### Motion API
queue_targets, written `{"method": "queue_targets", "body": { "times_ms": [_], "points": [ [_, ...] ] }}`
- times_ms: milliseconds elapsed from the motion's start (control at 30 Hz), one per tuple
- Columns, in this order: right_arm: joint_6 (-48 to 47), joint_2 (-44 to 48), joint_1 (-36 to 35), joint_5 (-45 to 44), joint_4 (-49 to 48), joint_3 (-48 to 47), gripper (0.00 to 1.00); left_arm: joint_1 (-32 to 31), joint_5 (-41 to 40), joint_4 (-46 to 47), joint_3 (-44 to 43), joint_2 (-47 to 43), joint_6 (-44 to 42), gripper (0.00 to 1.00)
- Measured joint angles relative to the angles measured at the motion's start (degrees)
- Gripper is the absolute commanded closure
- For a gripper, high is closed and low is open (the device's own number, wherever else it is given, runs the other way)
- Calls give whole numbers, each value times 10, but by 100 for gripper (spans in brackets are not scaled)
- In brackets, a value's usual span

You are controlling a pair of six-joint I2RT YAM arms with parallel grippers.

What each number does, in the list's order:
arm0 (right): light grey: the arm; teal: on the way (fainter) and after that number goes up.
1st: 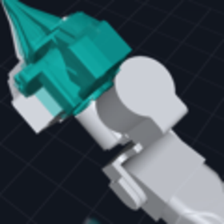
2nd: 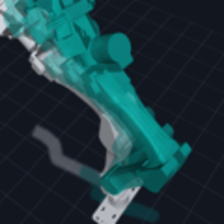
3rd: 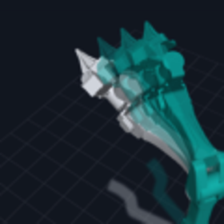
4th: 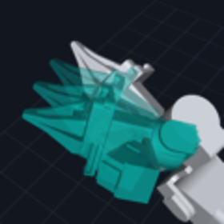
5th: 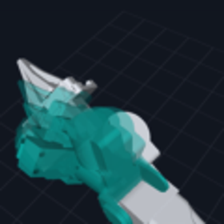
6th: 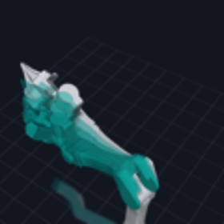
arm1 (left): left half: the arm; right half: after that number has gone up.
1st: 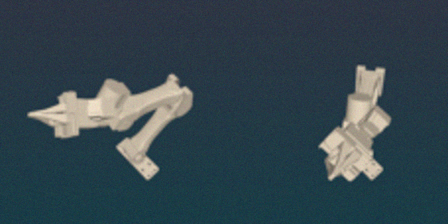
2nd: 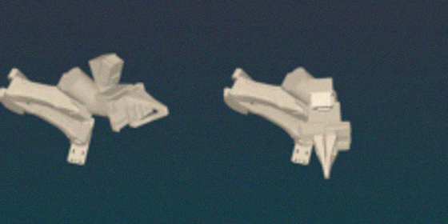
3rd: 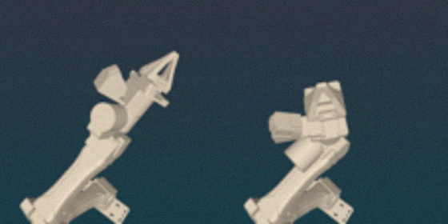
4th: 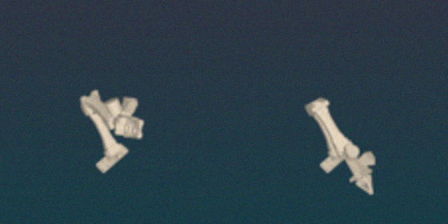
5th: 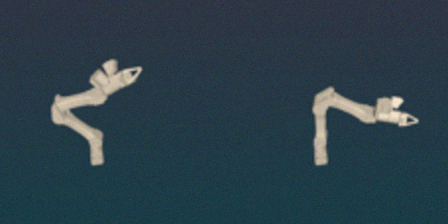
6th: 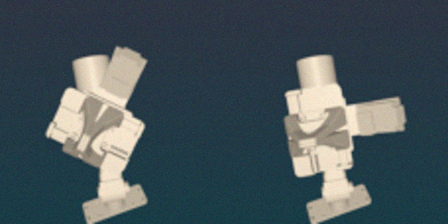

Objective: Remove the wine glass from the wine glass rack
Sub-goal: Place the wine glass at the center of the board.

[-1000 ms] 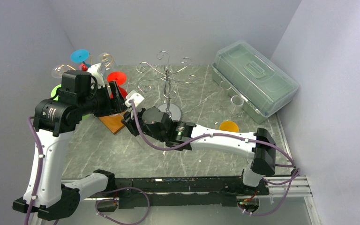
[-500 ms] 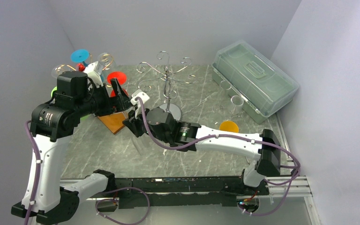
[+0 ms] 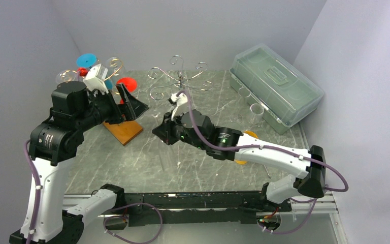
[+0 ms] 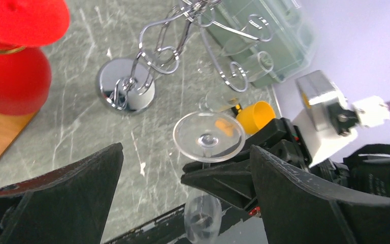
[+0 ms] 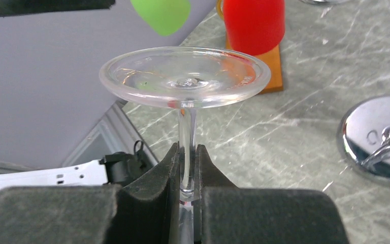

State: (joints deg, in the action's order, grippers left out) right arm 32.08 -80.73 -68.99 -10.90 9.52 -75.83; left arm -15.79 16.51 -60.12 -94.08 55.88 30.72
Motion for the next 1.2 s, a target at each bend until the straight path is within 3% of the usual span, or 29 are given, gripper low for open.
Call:
{"method": "queue_targets", "body": {
  "times_ms": [367, 567, 733, 900, 1200],
  "points": [
    [149, 56, 35, 98, 96, 70, 100, 0, 82, 97, 42, -25, -31, 1],
    [247, 109, 117, 169, 111, 184, 100, -2, 102, 123, 58, -16, -43, 1],
    [318, 111, 177, 219, 112, 219, 100, -24, 96, 127, 58, 1, -57, 1],
    [374, 111, 225, 254, 124, 219, 100, -127, 23, 127, 58, 17, -79, 2],
    [457, 109, 298, 296, 185, 208, 100, -412, -258, 162, 100, 35, -139, 11]
  ]
}}
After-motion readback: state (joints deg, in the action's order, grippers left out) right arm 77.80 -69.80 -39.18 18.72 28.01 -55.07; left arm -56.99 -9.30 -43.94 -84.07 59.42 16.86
